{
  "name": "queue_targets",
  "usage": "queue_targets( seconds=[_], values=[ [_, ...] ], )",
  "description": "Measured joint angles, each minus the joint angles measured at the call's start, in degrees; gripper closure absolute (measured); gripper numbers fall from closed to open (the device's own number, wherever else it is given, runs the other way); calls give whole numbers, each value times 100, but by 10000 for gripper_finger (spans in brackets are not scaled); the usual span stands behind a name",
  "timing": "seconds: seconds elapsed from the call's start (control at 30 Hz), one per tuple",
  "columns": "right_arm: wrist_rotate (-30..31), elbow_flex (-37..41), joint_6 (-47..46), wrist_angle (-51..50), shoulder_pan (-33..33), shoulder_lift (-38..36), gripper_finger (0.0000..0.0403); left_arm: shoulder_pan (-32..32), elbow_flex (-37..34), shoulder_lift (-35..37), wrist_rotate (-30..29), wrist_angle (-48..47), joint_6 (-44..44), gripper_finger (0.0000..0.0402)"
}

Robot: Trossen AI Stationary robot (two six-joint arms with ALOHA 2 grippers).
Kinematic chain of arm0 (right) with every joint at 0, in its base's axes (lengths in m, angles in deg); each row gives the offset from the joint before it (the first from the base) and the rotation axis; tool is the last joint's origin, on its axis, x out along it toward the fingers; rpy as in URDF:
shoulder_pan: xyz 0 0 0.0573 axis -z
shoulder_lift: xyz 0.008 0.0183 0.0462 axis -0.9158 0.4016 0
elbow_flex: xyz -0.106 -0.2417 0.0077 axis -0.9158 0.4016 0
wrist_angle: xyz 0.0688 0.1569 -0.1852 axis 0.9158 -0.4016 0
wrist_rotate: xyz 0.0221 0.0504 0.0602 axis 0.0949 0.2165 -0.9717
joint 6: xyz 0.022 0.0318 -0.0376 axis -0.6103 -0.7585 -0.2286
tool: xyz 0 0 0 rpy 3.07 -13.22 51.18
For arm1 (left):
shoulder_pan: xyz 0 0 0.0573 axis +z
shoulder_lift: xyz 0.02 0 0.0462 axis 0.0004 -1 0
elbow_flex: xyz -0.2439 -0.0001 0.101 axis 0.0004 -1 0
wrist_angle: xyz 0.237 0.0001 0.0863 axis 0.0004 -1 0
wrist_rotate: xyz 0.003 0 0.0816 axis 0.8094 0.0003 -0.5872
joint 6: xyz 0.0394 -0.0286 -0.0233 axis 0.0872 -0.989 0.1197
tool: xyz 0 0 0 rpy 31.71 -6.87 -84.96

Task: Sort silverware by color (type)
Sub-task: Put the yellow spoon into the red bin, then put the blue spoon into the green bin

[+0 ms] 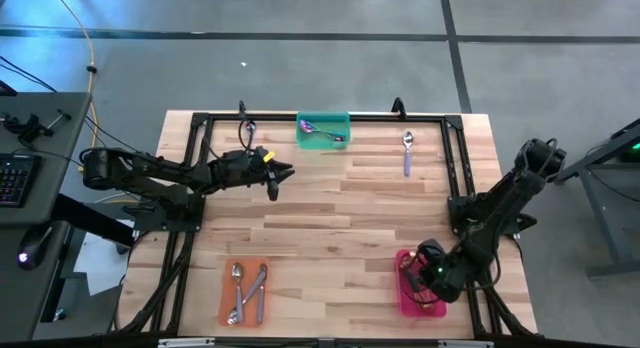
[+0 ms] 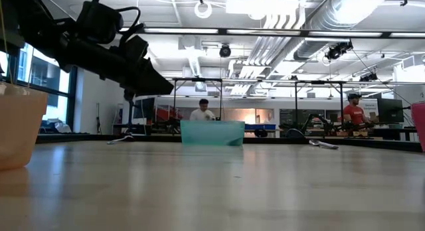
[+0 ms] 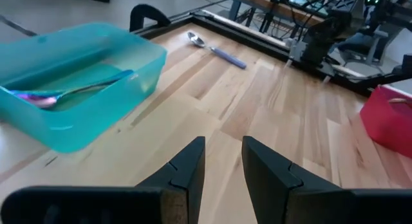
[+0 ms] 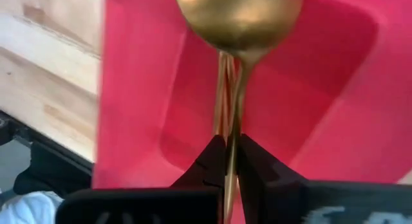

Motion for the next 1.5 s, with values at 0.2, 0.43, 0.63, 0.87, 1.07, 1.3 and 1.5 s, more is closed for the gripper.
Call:
queue_targets(
  seconds=[0.2, 0.43, 0.63, 0.87, 1.07, 1.3, 1.5],
  values=[
    [-187, 266, 268, 499, 4, 2, 377, 88, 0, 0, 9, -124, -58, 310],
    [-891, 266, 864, 472, 6, -81, 289, 319, 0, 0, 4, -431, -307, 308],
    [-507, 185, 2176, 682, 47, -484, 286, 642, 33, 35, 0, -1008, -326, 288],
    [370, -18, 4074, 144, 437, -1023, 390, 1008, 847, 170, -859, -3631, -386, 260],
    [799, -20, 5711, -74, 1168, -1346, 385, 1475, 1432, 177, -1614, -5362, -808, 251],
    [738, -20, 7193, -52, 1912, -1356, 398, 2499, 1334, 83, -1730, -5549, -900, 249],
    [700, -20, 7768, -10, 2232, -1355, 402, 3191, 1329, -262, -1082, -4893, -573, 249]
  ],
)
